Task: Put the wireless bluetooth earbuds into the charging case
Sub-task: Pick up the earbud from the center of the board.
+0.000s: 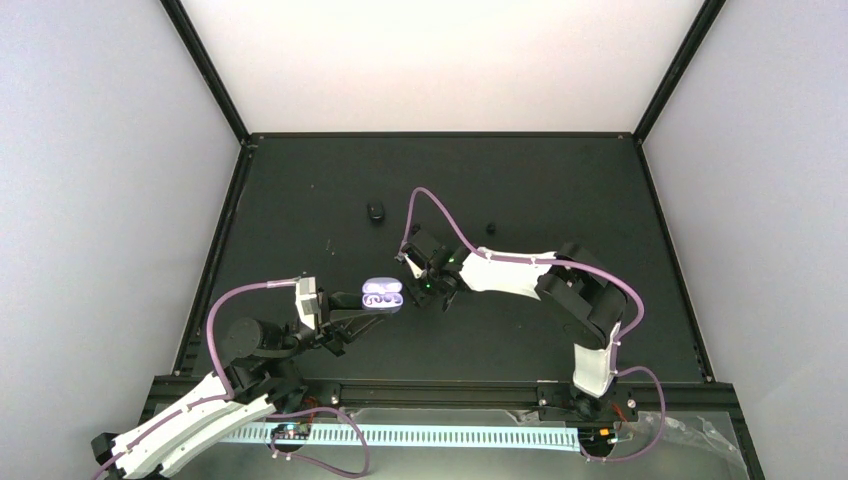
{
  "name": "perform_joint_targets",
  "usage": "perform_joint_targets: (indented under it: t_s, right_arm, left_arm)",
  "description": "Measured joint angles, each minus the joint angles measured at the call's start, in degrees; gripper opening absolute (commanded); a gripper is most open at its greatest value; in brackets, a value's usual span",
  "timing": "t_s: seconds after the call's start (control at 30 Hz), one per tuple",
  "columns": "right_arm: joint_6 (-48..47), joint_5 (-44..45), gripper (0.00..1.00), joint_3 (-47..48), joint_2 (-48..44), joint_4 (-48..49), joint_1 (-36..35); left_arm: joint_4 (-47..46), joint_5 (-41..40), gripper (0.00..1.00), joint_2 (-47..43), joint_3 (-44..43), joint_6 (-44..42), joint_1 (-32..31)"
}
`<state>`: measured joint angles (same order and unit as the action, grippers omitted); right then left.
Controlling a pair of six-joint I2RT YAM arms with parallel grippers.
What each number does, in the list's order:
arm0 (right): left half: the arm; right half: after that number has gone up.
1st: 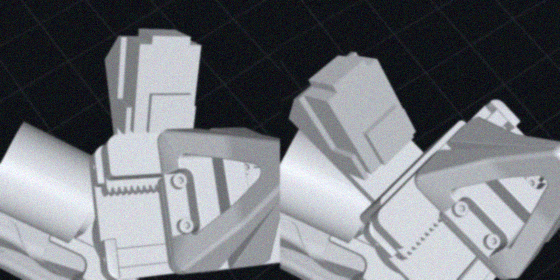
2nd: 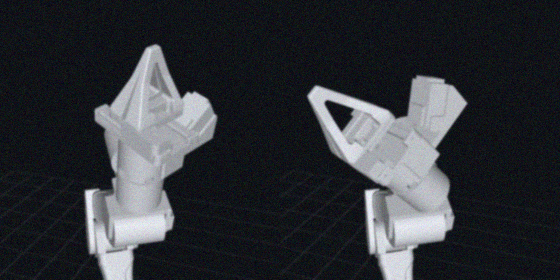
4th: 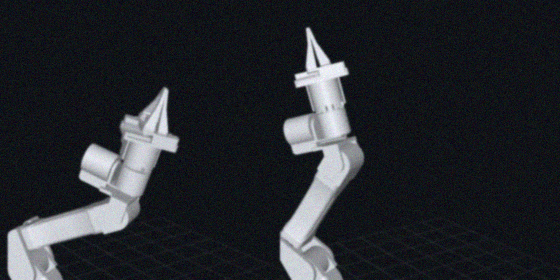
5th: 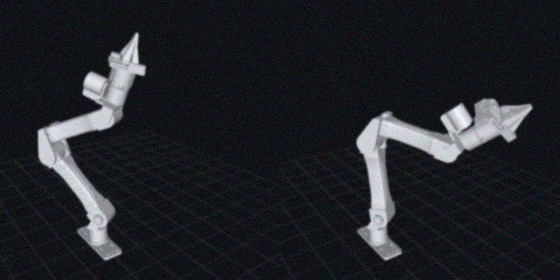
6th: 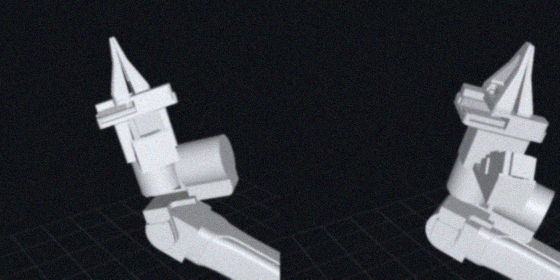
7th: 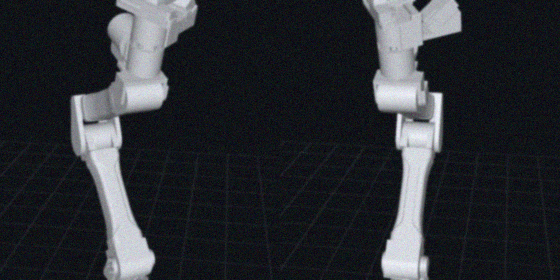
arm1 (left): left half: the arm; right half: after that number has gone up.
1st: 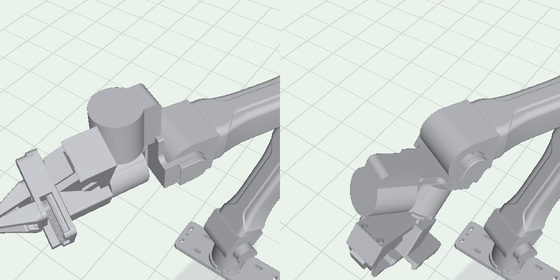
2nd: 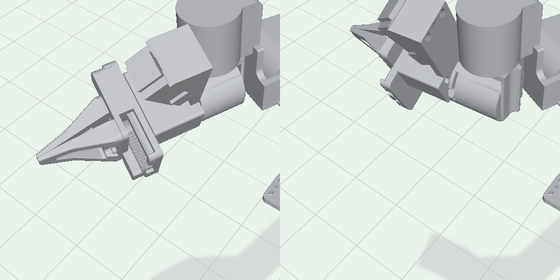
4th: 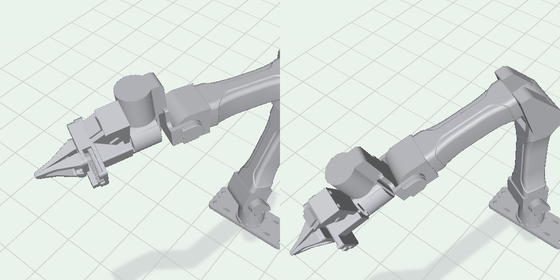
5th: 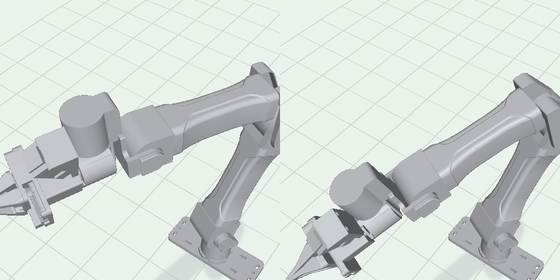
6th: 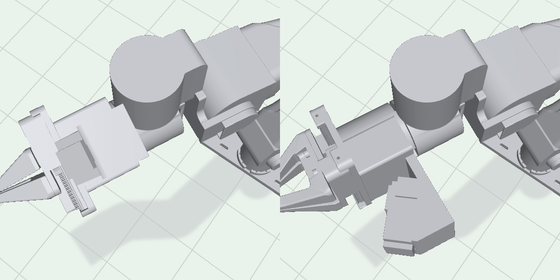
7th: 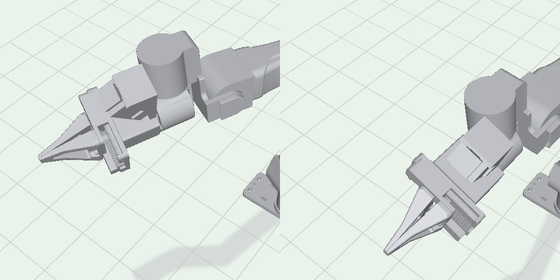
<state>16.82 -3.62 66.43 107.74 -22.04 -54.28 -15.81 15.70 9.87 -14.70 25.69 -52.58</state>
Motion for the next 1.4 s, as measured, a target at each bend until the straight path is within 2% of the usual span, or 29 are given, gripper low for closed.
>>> perform_joint_targets:
  t_s: [0.17, 0.47, 0.97, 1.2, 1.4]
  right_arm:
    - [0.5, 0.0, 0.34, -0.4, -0.7, 0.1, 0.0]
    - [0.6, 0.0, 0.34, 2.5, -3.1, -0.5, -1.7]
    - [0.2, 1.8, 0.31, 5.1, 3.3, -2.1, -2.1]
    - [0.1, 3.1, 0.26, 4.8, 3.3, -2.0, -2.1]
    - [0.2, 4.2, 0.16, 4.0, 3.0, -1.2, -2.1]
  left_arm:
    - [0.0, 0.0, 0.01, 0.0, 0.0, 0.0, 0.0]
    - [0.9, -0.1, 0.01, -0.8, 0.1, 0.0, 0.0]
    - [2.9, -0.4, 0.02, -2.8, 0.2, 0.0, 0.0]
    - [3.5, -0.5, 0.02, -3.2, 0.2, 0.0, 0.0]
    - [3.6, -0.5, 0.01, -3.1, 0.2, 0.0, 0.0]
